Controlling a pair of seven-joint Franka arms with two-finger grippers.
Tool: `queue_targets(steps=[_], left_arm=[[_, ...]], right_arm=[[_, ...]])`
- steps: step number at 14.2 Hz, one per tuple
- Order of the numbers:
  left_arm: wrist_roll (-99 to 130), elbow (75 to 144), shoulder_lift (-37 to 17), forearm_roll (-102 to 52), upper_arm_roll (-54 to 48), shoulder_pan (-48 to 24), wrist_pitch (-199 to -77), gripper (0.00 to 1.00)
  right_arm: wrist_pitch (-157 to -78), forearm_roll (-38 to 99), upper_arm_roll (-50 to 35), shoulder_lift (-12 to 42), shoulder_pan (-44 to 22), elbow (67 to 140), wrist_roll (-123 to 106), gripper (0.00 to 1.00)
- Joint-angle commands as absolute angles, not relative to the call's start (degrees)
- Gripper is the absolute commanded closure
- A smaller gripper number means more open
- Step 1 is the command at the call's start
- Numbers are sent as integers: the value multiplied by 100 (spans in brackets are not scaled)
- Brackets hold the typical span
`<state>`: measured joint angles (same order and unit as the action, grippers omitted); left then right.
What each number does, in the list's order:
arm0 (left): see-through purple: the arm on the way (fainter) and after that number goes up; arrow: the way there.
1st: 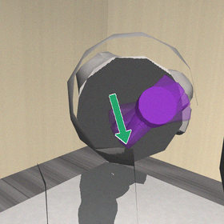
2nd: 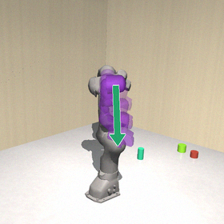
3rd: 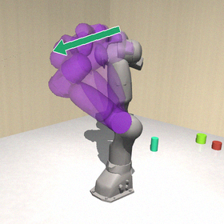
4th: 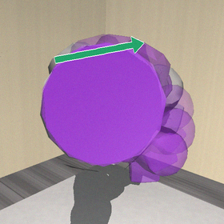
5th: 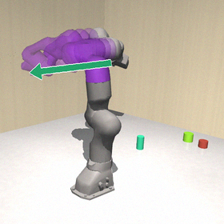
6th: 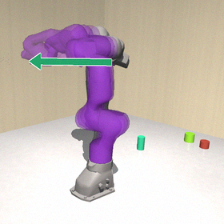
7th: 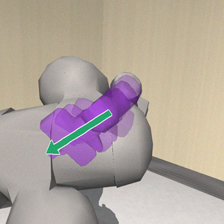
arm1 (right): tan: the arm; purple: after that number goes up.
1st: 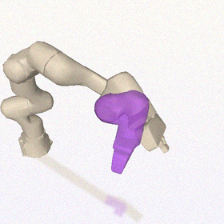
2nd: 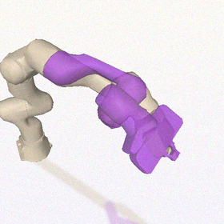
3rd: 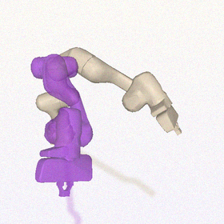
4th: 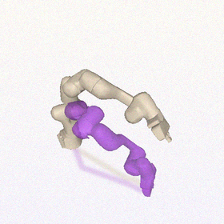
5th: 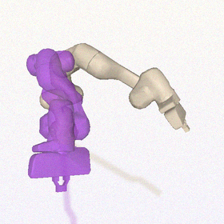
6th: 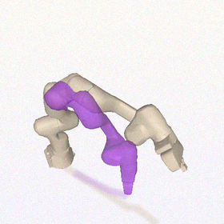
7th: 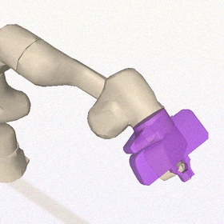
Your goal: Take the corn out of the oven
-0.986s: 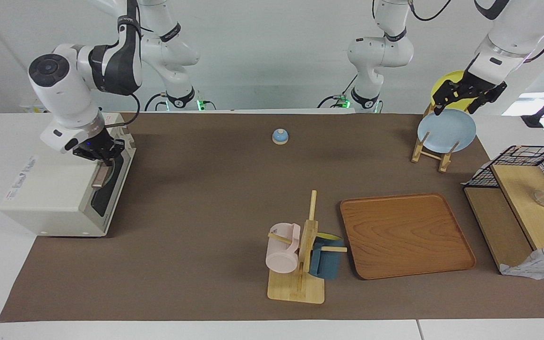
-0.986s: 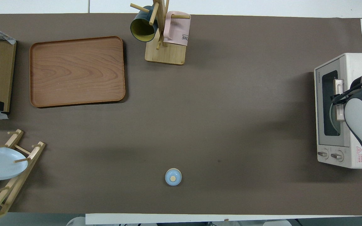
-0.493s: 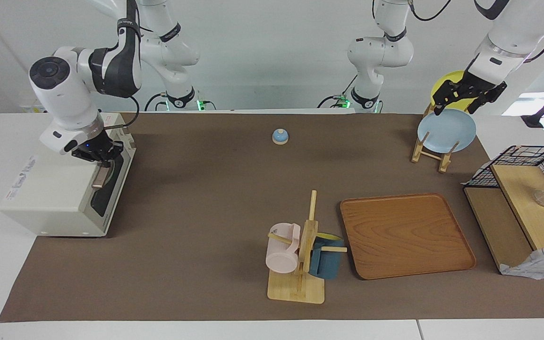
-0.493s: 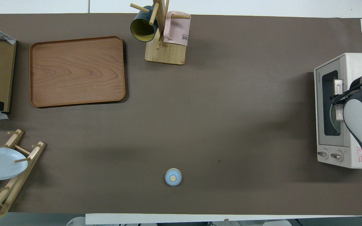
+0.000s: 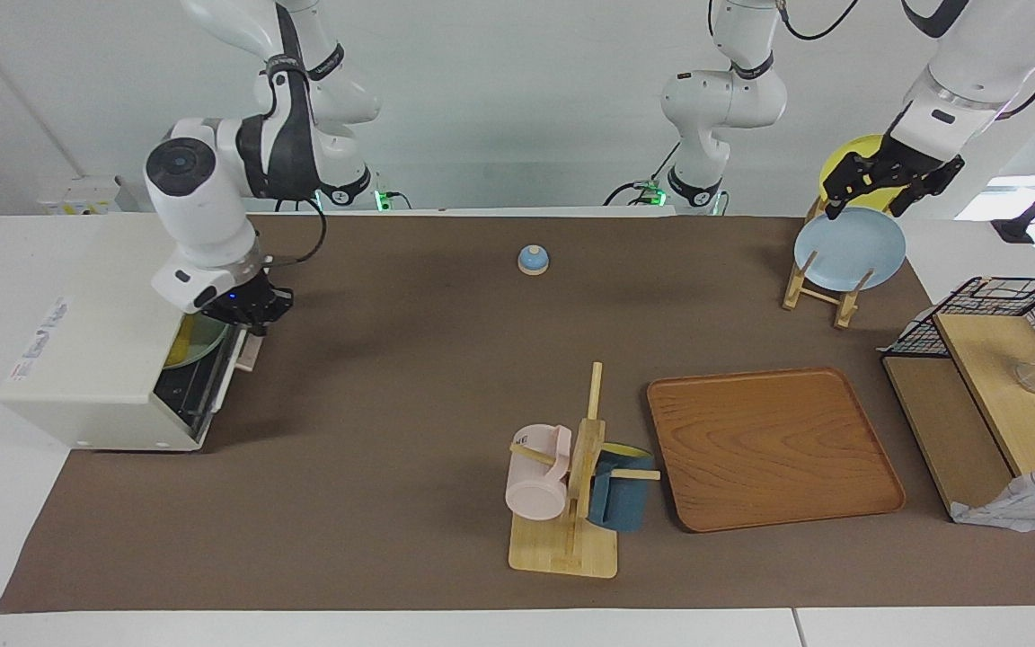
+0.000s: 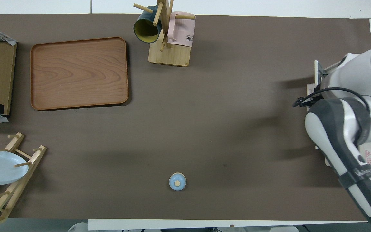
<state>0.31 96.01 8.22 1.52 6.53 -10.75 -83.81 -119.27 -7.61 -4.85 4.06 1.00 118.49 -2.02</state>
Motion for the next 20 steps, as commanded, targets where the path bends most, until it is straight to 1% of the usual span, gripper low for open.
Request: queue_targets(steps=[1,2,4,6,7,8,9,11,12,13,15,18,20], left_arm=[[0,9650,905,79,615,-984,-8429,0],[0,9650,905,79,615,-984,-8429,0],[0,9659,905,79,615,-984,-8429,0],[0,9659,905,79,624,-984,-8429,0],[0,9659,905,79,624,-984,-8429,0],[0,9650,905,79,615,-984,-8429,0],[0,9650,905,79,615,-984,-8429,0],[0,9659,905,79,615,-984,-8429,0],[0,9659,905,79,615,-984,-8429,0],[0,9650,905,79,615,-984,-8429,0],[0,9650,905,79,624,-984,-8429,0],[0,9659,905,79,615,-984,-8429,0],[0,9659,905,79,615,-984,-8429,0]], right_arm=[[-12857,-914,-396,1282,132,11751,-97,99],[-12963,-914,-404,1414,123,11751,-27,99],[-13025,-818,-404,1581,-122,11655,323,99],[-12764,-354,-404,1626,-403,11226,562,99],[-12509,-178,-396,1635,-474,10937,580,95],[-12298,-141,-396,1617,-475,10707,571,88],[-12026,-141,-387,1487,-457,10644,571,80],[-11385,-141,-360,1109,-222,10722,554,48],[-11086,-141,-360,1029,-37,10757,545,46],[-10970,-141,-360,1011,43,10775,528,44],[-10916,-141,-360,941,359,10933,510,43],[-10986,-141,-360,791,483,11345,475,43],[-10995,-141,-352,739,545,11487,388,43]])
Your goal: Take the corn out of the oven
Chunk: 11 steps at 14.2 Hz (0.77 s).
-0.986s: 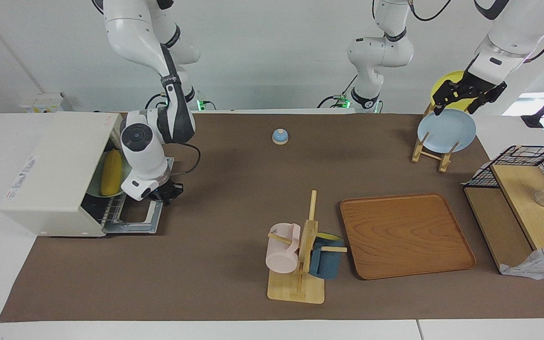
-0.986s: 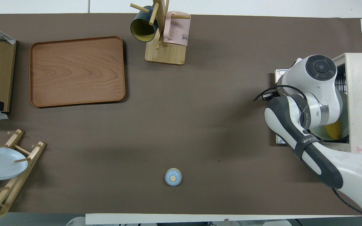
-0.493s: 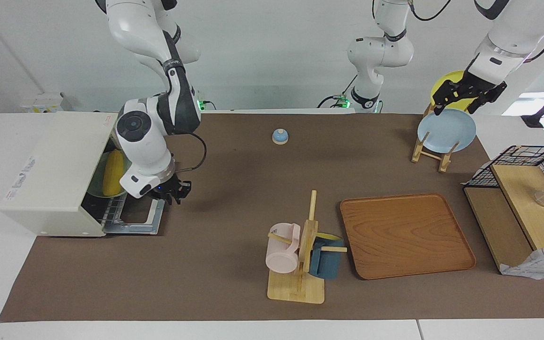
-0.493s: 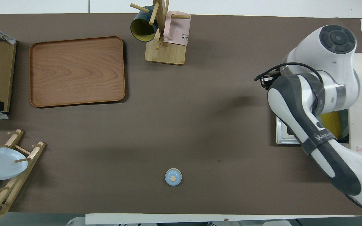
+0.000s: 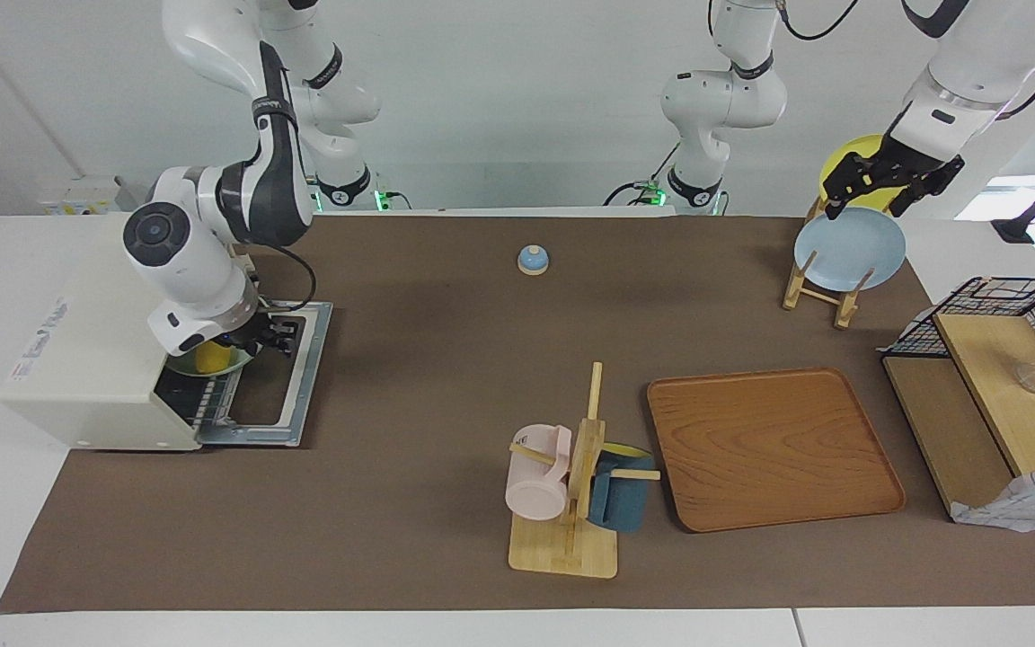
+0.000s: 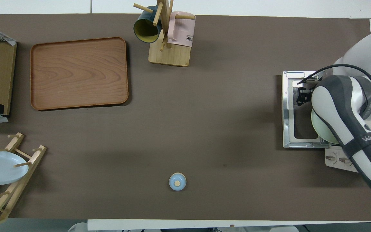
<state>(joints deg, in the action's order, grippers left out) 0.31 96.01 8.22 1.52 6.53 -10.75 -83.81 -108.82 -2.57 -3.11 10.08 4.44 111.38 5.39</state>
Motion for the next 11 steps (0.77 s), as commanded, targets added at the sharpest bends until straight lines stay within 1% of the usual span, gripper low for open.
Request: queue_targets(steps=[1,4,7,8,9,10,11], left_arm=[[0,9659,905,79,615,-984,-8429,0],[-9,9659,905,79,615,-984,-8429,0],[0,9650,905,79,615,-984,-8429,0],[-9,9650,905,79,615,-984,-8429,0],[0,9659,905,79,615,-984,-8429,0],[9,9650,905,79,615,-993,-8429,0],[9,9624,905,79,572,-1011,-8455,0]], right_arm=[[-10995,-149,-352,730,597,11513,256,44],[-11144,-158,-352,695,659,11662,229,44],[-11109,-167,-352,668,668,11707,141,44],[-11144,-167,-352,651,668,11820,141,48],[-11162,-219,-352,598,659,11882,123,56],[-11180,-246,-352,598,633,11892,88,74],[-11188,-333,-352,606,615,11883,18,86]])
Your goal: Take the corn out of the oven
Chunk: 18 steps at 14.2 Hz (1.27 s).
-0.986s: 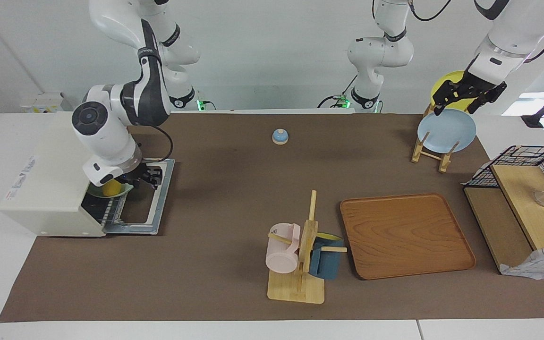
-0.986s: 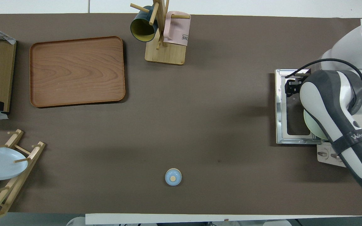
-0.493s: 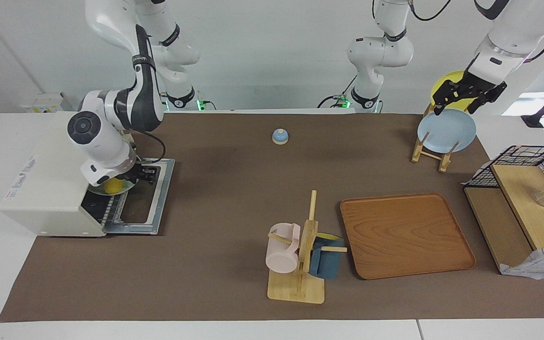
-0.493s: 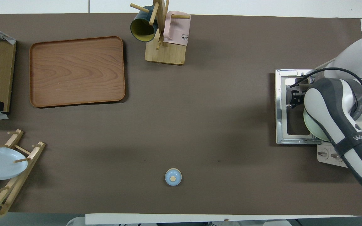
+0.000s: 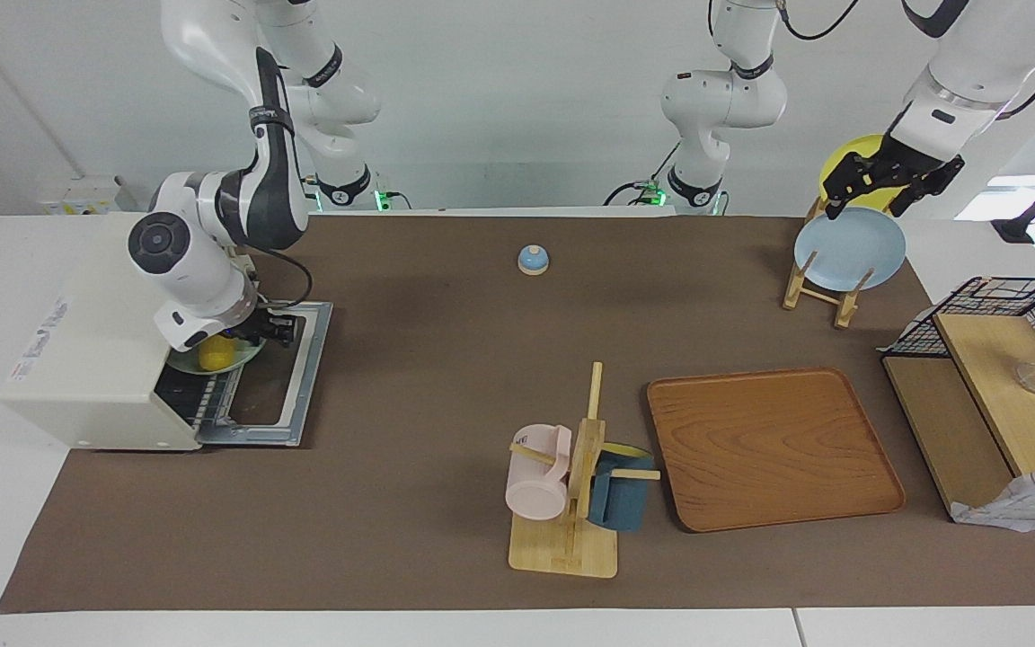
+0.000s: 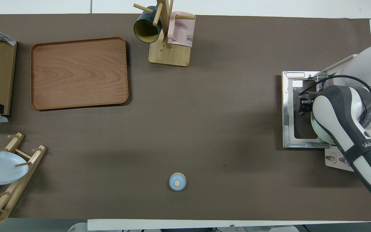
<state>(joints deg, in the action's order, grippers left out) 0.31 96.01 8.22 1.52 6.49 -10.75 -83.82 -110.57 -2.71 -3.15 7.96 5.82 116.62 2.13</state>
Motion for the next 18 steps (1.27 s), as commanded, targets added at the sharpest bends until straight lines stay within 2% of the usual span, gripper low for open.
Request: queue_targets(steps=[1,2,4,7,9,11,12,15,18], left_arm=[[9,9624,914,79,571,-1011,-8464,0],[0,9624,923,79,589,-993,-8464,0],[0,9624,940,79,624,-984,-8429,0],[9,9641,975,105,633,-967,-8385,0],[26,9659,1002,105,633,-844,-8394,0],[62,9677,1011,105,615,-835,-8385,0],[62,9685,1019,105,615,-835,-8385,0],[62,9721,1020,105,615,-835,-8385,0],[62,9729,1028,105,615,-835,-8376,0]], right_arm=[[-11180,-508,-360,615,589,11839,-9,96],[-11127,-623,-378,624,511,11795,-9,100],[-11066,-799,-378,650,160,11690,52,100],[-10741,-765,-396,930,-533,10998,682,100],[-10312,-616,-404,1438,-1393,10095,2154,100],[-9724,-309,-396,2377,-2299,8525,3370,100],[-9642,-81,-396,2765,-2590,7977,3854,100],[-10069,193,-413,3592,-3320,7086,5032,100],[-10879,483,-404,3840,-3708,7145,5554,97]])
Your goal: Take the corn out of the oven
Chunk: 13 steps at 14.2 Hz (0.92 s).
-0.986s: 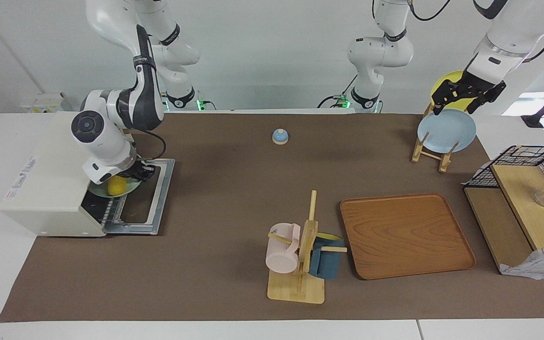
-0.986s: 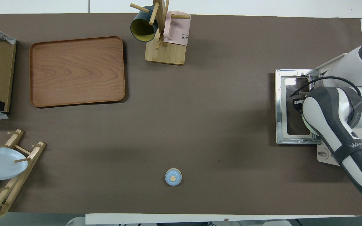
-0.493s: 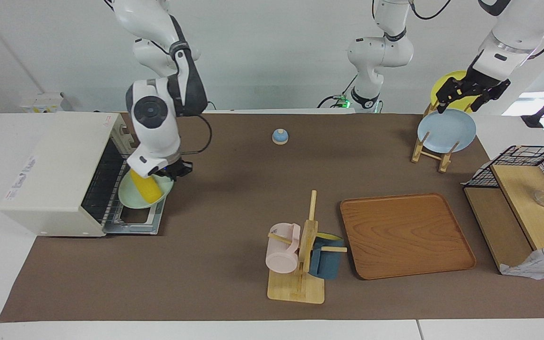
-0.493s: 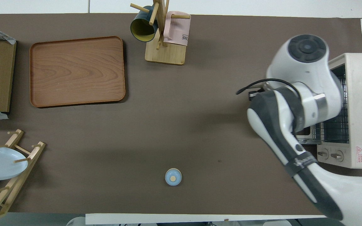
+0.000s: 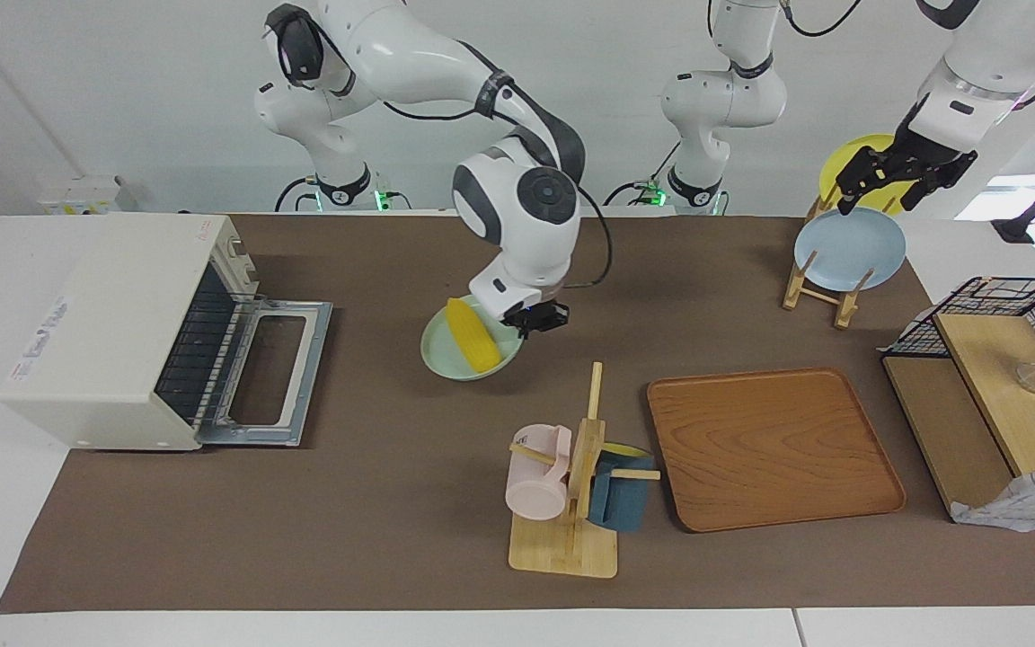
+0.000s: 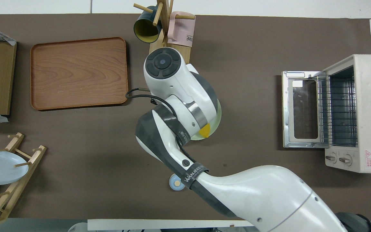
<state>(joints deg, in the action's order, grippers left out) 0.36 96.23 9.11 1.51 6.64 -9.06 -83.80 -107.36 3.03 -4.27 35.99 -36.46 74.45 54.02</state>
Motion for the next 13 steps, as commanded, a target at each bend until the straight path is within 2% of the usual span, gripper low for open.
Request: queue_targets(steps=[1,2,4,5,6,8,9,11,12,13], left_arm=[[62,9729,1028,105,615,-835,-8385,0],[62,9729,1028,105,615,-835,-8385,0],[62,9738,1028,105,615,-835,-8385,0],[53,9738,1028,105,615,-835,-8393,0],[61,9790,1072,105,615,-835,-8428,0],[288,10010,1133,105,607,-878,-8612,0],[534,10350,1203,97,519,-922,-8831,0],[1654,11281,1204,79,168,-1561,-9926,0],[2575,11729,1126,70,141,-2113,-10741,0],[3210,11925,916,70,141,-2614,-11384,0]], right_arm=[[-11055,492,-404,3841,-3752,7311,5563,94],[-11257,492,-404,3806,-3762,7591,5563,91],[-11557,545,-404,3788,-3718,7629,5581,68],[-11575,536,-404,3814,-3726,7577,5668,62],[-11558,536,-404,3823,-3700,7324,5730,60],[-11400,353,-229,3570,-3412,7145,5652,48],[-11347,178,-202,3377,-3080,7285,5408,48],[-11119,150,-202,2842,-2498,8126,4146,49],[-11083,123,-176,2639,-2322,8556,3705,56],[-11100,106,-167,2480,-2112,8926,3526,71]])
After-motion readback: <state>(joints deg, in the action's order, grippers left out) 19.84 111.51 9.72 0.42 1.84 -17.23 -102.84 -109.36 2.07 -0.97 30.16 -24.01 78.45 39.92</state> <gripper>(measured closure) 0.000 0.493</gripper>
